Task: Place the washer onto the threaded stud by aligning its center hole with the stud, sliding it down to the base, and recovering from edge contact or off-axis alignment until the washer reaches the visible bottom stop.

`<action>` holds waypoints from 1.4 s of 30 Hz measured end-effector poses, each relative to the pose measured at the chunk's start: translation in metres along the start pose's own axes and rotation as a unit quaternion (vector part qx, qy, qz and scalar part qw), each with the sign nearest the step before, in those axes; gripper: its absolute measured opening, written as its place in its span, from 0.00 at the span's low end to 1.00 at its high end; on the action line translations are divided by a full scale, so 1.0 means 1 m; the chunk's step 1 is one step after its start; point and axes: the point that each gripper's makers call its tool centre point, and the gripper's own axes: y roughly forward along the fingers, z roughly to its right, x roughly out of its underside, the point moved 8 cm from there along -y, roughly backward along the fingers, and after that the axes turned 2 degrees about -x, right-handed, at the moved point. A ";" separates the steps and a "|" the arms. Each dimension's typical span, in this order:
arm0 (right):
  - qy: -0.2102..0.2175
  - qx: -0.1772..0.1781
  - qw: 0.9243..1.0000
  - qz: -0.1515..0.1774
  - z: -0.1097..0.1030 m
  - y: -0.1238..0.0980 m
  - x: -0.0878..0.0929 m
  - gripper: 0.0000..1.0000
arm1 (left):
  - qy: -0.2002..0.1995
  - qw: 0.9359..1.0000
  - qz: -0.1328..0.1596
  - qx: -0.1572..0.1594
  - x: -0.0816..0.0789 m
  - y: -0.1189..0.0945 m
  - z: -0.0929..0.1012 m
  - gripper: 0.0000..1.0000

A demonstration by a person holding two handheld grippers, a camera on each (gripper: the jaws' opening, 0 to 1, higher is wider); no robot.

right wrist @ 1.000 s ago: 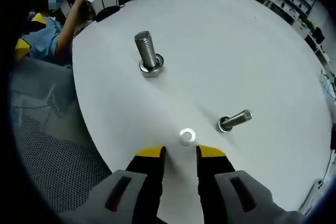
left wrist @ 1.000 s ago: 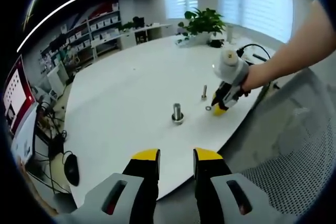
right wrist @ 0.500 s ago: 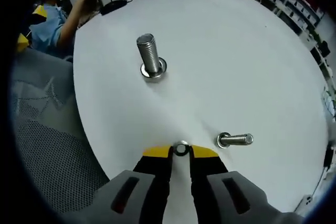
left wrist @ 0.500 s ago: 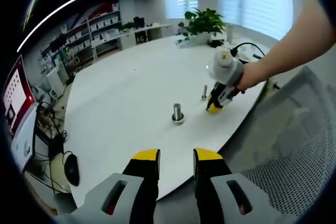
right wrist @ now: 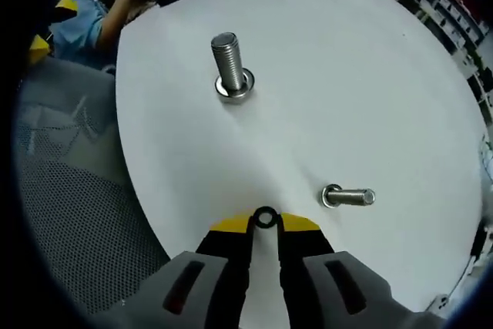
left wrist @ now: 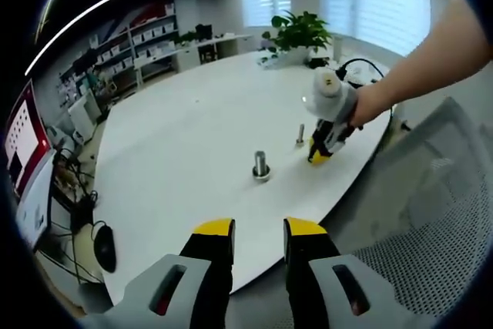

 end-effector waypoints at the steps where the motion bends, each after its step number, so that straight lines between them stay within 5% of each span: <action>1: -0.001 0.000 1.000 -0.014 0.000 0.000 -0.002 0.15 | 0.001 1.000 -0.001 0.000 0.000 0.000 0.000 0.23; 10: 0.013 0.019 0.999 -0.035 -0.004 0.001 -0.004 0.15 | 0.002 1.000 -0.003 0.000 0.000 0.001 0.001 0.23; 15: -0.045 0.052 0.997 -0.047 -0.012 0.002 -0.007 0.15 | 0.002 1.000 0.000 -0.003 0.000 0.000 0.000 0.23; 18: -0.027 0.052 0.997 -0.053 -0.011 0.002 -0.009 0.15 | 0.003 1.000 -0.001 -0.003 0.000 0.000 0.000 0.23; 21: 0.026 0.038 0.998 -0.030 -0.007 0.000 -0.005 0.15 | 0.003 1.000 0.000 -0.003 0.000 0.000 0.000 0.23; 29: 0.043 0.063 0.996 0.050 -0.012 -0.001 0.011 0.14 | 0.000 1.000 0.002 -0.006 -0.001 0.000 -0.001 0.23; 42: 0.070 0.056 0.994 0.060 -0.011 -0.002 0.013 0.13 | 0.001 1.000 0.001 -0.005 0.000 0.000 -0.001 0.23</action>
